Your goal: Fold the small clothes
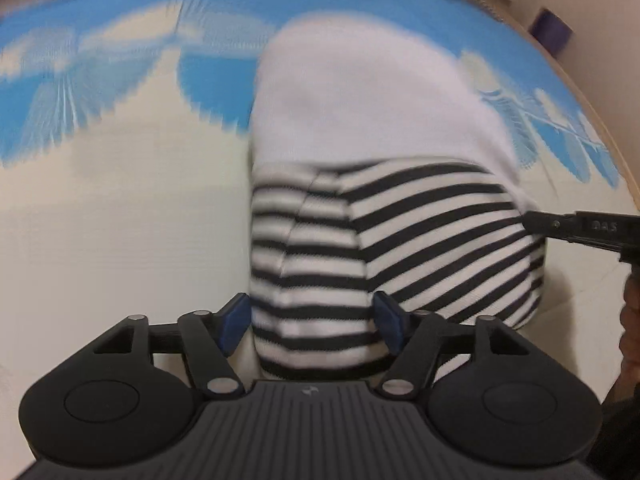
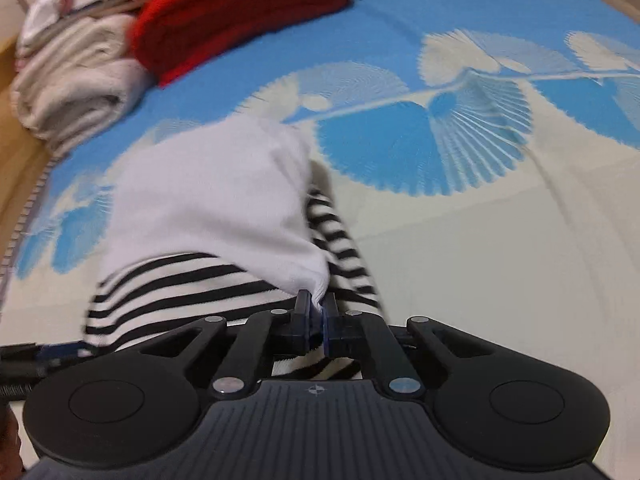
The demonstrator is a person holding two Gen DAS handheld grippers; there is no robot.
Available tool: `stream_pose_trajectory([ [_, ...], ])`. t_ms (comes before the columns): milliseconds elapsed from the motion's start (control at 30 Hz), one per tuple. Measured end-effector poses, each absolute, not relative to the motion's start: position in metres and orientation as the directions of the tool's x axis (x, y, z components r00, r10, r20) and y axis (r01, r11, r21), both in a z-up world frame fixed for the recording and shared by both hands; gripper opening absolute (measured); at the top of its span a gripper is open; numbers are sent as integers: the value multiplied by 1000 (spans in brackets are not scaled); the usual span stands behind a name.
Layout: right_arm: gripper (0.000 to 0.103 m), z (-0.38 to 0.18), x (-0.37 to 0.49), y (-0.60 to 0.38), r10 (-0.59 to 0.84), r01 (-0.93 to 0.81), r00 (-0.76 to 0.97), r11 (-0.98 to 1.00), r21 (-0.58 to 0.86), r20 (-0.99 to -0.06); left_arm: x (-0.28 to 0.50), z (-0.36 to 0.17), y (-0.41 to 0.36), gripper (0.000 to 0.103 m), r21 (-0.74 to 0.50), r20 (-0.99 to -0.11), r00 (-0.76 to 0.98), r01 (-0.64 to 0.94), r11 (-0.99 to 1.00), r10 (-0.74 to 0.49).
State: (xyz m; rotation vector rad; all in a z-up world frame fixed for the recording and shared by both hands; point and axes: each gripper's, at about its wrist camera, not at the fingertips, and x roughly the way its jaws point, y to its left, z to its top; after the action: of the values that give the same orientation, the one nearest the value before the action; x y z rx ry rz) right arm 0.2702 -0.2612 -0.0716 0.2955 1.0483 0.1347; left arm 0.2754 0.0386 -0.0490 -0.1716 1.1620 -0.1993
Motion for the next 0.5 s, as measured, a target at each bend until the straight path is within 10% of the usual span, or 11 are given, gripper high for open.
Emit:
stream_pose_trajectory([
  [267,13,-64,256,-252,126,50,478,984,170,-870,234,11,26,83,-29,-864,496,121,992,-86],
  [500,33,1,198,-263,134,-9,656,985,170,-743,158,68,43,93,-84,-745,661,45,995,-93],
])
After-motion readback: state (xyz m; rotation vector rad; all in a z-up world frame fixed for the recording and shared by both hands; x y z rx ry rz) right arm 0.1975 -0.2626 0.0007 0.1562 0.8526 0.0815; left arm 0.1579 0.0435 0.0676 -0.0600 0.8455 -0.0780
